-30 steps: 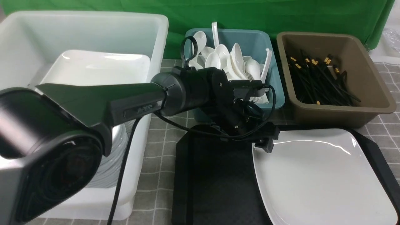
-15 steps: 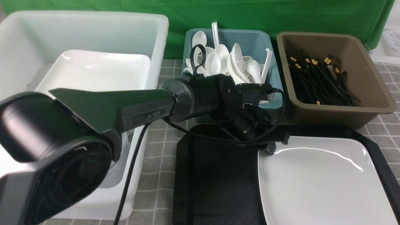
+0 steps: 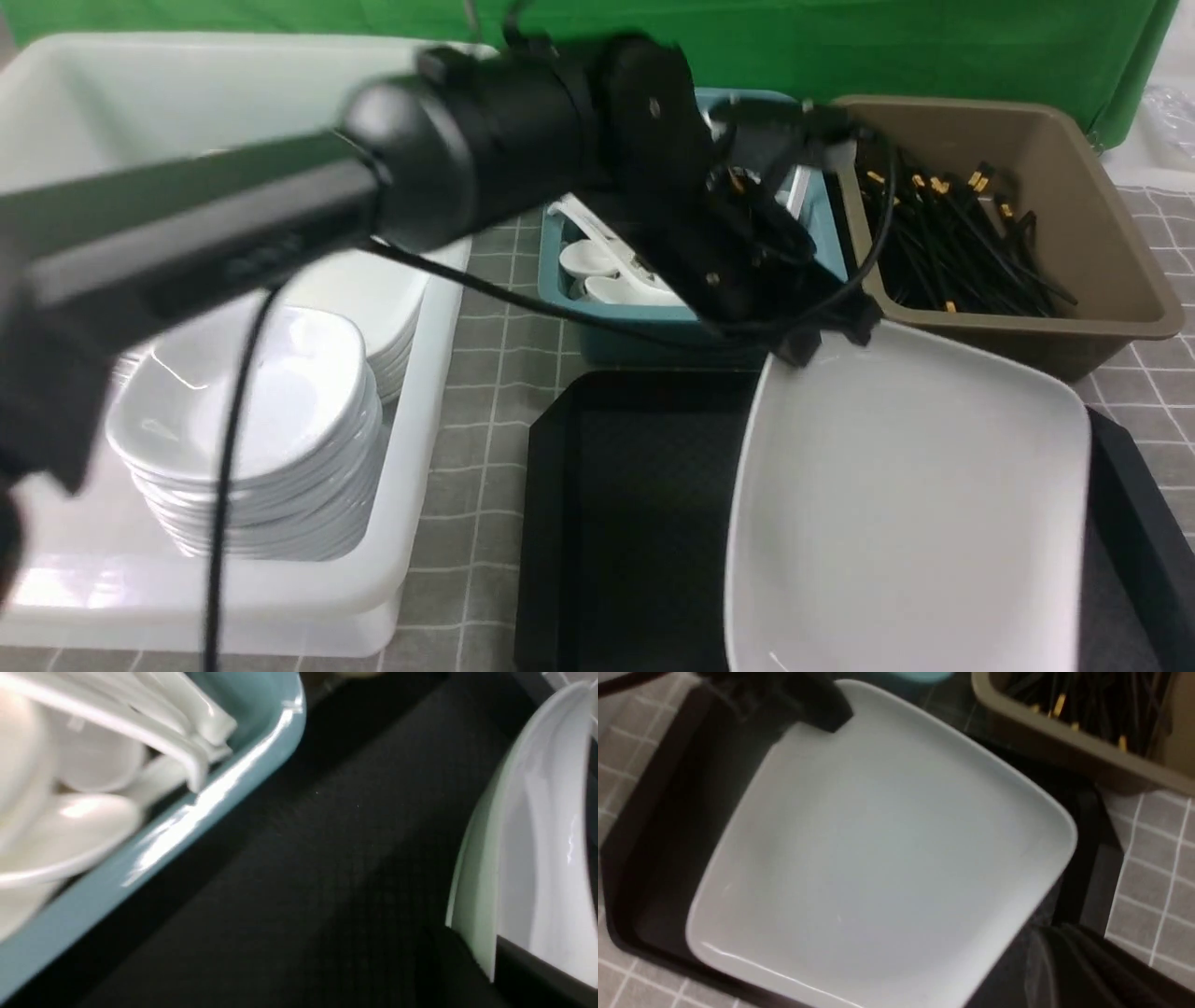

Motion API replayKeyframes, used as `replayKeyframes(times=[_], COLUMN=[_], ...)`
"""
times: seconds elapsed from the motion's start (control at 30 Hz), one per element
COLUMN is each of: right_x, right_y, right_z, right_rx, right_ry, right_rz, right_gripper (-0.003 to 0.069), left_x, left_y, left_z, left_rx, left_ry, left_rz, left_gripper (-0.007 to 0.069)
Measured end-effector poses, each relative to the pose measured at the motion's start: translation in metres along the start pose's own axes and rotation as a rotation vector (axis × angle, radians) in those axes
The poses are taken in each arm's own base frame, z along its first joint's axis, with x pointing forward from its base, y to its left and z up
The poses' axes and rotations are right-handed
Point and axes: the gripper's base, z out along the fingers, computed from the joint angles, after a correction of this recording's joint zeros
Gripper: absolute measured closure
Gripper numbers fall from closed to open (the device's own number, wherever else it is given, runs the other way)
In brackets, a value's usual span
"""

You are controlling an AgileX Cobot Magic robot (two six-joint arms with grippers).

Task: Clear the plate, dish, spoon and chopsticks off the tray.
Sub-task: Use the left arm to put the plate into the large storage box on the left

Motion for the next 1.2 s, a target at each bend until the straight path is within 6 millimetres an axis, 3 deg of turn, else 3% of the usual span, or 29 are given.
replayKeyframes(times=[0.13,0.4,0.57,0.73,0.8,0.9,1.03,1.13,1.17,1.2], right_x=[-0.007,-0.013,-0.035,-0.065,-0.072,-0.097,-0.124,-0.139,-0.14,-0.151], right_y=[0.002,0.015,0.021,0.035,0.041,0.066,0.093,0.108,0.108,0.119], right_z=[-0.01,-0.013,-0.013,-0.015,-0.01,0.002,0.018,0.028,0.026,0.036], right_rx=[-0.028,-0.162,-0.244,-0.351,-0.374,-0.435,-0.438,-0.434,-0.435,-0.442], right_ry=[-0.043,-0.094,-0.132,-0.183,-0.179,-0.168,-0.157,-0.162,-0.169,-0.17], right_rz=[0.006,-0.065,-0.095,-0.147,-0.171,-0.243,-0.3,-0.323,-0.326,-0.335], right_gripper=[0.0632,0.0631,0.0631,0.0631,0.0631,0.0631,0.0631,0.0631,0.0631,0.0631], left_x=[-0.002,-0.005,-0.016,-0.008,-0.003,0.019,0.058,0.09,0.09,0.117], left_y=[-0.003,-0.004,0.014,0.06,0.075,0.123,0.182,0.216,0.216,0.238], left_z=[-0.039,-0.094,-0.157,-0.225,-0.242,-0.287,-0.311,-0.312,-0.312,-0.305], left_rx=[-0.069,-0.133,-0.135,-0.188,-0.204,-0.242,-0.249,-0.264,-0.266,-0.29], left_ry=[-0.016,-0.086,-0.237,-0.386,-0.423,-0.538,-0.658,-0.712,-0.712,-0.758], left_rz=[0.046,0.05,-0.051,-0.198,-0.246,-0.394,-0.595,-0.723,-0.718,-0.818], left_gripper=[0.0603,0.0603,0.0603,0.0602,0.0602,0.0602,0.0601,0.0601,0.0601,0.0601])
